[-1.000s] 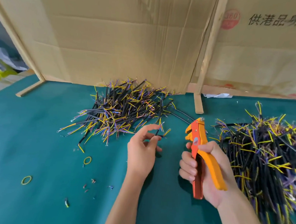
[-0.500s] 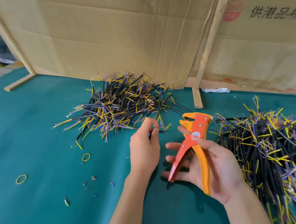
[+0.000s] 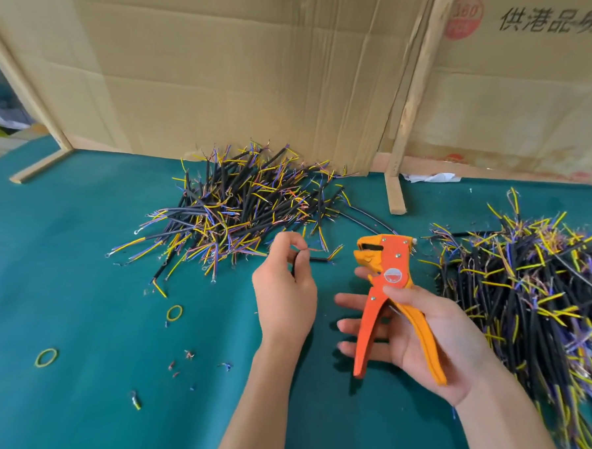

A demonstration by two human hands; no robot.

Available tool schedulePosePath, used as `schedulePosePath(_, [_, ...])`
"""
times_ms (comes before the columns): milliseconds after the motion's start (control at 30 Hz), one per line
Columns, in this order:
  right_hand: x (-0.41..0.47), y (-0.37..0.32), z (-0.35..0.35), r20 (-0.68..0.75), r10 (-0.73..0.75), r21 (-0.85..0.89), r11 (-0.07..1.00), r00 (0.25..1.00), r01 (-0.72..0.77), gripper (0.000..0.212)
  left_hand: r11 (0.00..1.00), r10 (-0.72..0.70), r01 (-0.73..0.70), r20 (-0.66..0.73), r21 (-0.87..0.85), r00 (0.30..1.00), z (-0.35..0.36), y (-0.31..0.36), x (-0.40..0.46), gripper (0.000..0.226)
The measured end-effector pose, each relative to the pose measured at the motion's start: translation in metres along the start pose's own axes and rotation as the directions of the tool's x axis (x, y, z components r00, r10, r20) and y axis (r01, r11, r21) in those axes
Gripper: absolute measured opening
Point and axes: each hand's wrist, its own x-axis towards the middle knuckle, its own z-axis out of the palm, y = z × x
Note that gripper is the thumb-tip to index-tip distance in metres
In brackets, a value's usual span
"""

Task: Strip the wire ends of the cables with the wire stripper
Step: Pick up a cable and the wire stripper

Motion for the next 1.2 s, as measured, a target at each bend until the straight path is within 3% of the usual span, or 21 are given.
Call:
schedulePosePath(100, [0.005, 0.005, 0.006, 0.054, 0.018, -0.036, 0.999, 0.998, -0.016, 0.045, 1.0, -0.006, 0.005, -0.045, -0.017, 0.999, 0.002, 0.001, 0.0, 0.022])
schedulePosePath(433, [0.01, 0.015, 0.019, 0.025, -0.015, -0.151, 0.988, 1.0, 0.018, 0.045, 0.996, 0.025, -0.026, -0.009, -0.086, 1.0, 0.007, 0.005, -0.006, 0.023])
schedulePosePath(633, [0.013, 0.018, 0.027, -0.065, -0.055, -0.139, 0.989, 0.996, 0.046, 0.03, 0.996, 0.037, -0.037, -0.003, -0.077, 0.999, 0.008, 0.004, -0.006, 0.019])
schedulePosePath(800, [0.018, 0.022, 0.032, -0.169, -0.166, -0.138, 0.98, 0.972, 0.143, 0.038, 0.996, 0.051, -0.047, 0.047, -0.075, 0.998, 0.01, 0.006, -0.008, 0.014])
schedulePosePath(1000, [0.013, 0.014, 0.024, -0.102, -0.163, -0.019, 0.987, 0.981, 0.162, 0.019, 0.993, -0.019, 0.026, 0.061, -0.113, 0.998, 0.01, 0.005, -0.007, 0.014])
schedulePosePath(1200, [0.005, 0.004, 0.005, -0.054, -0.094, -0.096, 0.991, 0.994, 0.089, 0.033, 0.983, -0.077, 0.093, 0.106, -0.158, 0.991, 0.01, 0.002, -0.004, 0.014])
